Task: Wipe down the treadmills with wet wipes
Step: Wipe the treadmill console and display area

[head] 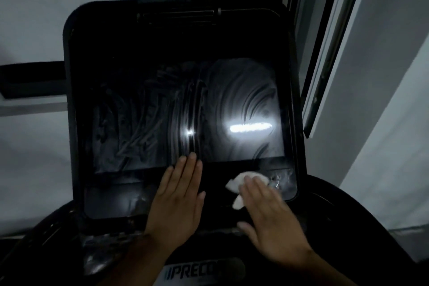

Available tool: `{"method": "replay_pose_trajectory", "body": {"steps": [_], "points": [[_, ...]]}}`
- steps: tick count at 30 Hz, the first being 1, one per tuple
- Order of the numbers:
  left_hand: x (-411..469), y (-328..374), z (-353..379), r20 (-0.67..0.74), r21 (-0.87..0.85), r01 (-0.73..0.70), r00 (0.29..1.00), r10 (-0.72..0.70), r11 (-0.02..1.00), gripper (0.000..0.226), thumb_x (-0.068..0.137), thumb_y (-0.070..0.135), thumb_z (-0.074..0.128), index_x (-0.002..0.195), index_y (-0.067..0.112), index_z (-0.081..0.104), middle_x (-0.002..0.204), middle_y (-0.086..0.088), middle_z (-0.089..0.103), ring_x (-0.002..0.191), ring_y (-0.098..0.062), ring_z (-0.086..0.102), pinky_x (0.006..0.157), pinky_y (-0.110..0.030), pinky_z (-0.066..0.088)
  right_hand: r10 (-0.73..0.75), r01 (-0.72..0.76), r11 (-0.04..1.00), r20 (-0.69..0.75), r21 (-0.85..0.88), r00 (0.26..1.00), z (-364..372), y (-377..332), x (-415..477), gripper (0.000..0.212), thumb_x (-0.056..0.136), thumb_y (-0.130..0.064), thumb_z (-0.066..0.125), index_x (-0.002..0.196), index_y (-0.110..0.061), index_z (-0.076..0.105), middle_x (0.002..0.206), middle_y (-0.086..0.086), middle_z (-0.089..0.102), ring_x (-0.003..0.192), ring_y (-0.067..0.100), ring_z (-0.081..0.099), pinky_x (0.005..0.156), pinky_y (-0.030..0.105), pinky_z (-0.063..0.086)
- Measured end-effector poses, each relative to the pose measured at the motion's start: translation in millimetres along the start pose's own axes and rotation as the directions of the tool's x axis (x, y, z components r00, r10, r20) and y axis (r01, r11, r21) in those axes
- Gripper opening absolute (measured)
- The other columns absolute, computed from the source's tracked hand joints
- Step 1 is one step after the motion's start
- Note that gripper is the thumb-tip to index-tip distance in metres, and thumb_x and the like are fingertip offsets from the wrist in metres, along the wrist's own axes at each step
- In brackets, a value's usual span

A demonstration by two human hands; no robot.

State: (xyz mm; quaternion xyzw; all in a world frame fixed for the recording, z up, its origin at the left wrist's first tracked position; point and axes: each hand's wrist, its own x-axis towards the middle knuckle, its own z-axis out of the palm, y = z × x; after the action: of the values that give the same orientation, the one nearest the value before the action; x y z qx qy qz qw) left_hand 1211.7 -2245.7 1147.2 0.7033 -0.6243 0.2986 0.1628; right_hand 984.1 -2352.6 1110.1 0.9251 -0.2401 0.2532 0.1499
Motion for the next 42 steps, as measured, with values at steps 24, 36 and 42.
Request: {"method": "replay_pose_trajectory", "body": {"steps": [24,36,42], "points": [[-115.4,-60.6,-20.0,0.195,-0.073,-0.067,0.977,0.081,0.995,0.062,0.100,0.036,0.036,0.154,0.005,0.038,0.166,-0.010,0.025,0.153,-0.024,0.026,0.120,-0.045,0.024,0.243,-0.248,0.968,0.130,0.022,0.961,-18.2,-89.7,5.8,0.067,0.101,-0.049,0.036,0.154,-0.009,0.036,0.165,0.010,0.023,0.153,0.024,0.020,0.123,0.044,0.016],[-154.8,-131.9,-39.2,0.180,0.022,0.035,0.983,-0.039,0.999,0.064,0.098,0.035,0.039,0.153,0.002,0.038,0.163,-0.016,0.029,0.150,-0.030,0.031,0.120,-0.051,0.027,0.137,-0.144,0.985,0.077,0.095,0.988,7.0,-176.3,88.4,0.073,0.102,-0.049,0.039,0.158,-0.005,0.024,0.167,0.014,0.013,0.155,0.029,0.008,0.125,0.045,0.016],[-165.2,-156.4,-37.1,0.150,0.030,0.026,0.988,-0.030,0.999,0.063,0.098,0.034,0.039,0.152,0.001,0.037,0.162,-0.019,0.029,0.150,-0.032,0.032,0.119,-0.050,0.027,-0.247,0.235,0.967,0.135,0.095,0.960,21.8,-223.7,79.7,0.069,0.102,-0.050,0.042,0.157,-0.011,0.030,0.167,0.006,0.018,0.155,0.022,0.009,0.124,0.041,0.014]]}}
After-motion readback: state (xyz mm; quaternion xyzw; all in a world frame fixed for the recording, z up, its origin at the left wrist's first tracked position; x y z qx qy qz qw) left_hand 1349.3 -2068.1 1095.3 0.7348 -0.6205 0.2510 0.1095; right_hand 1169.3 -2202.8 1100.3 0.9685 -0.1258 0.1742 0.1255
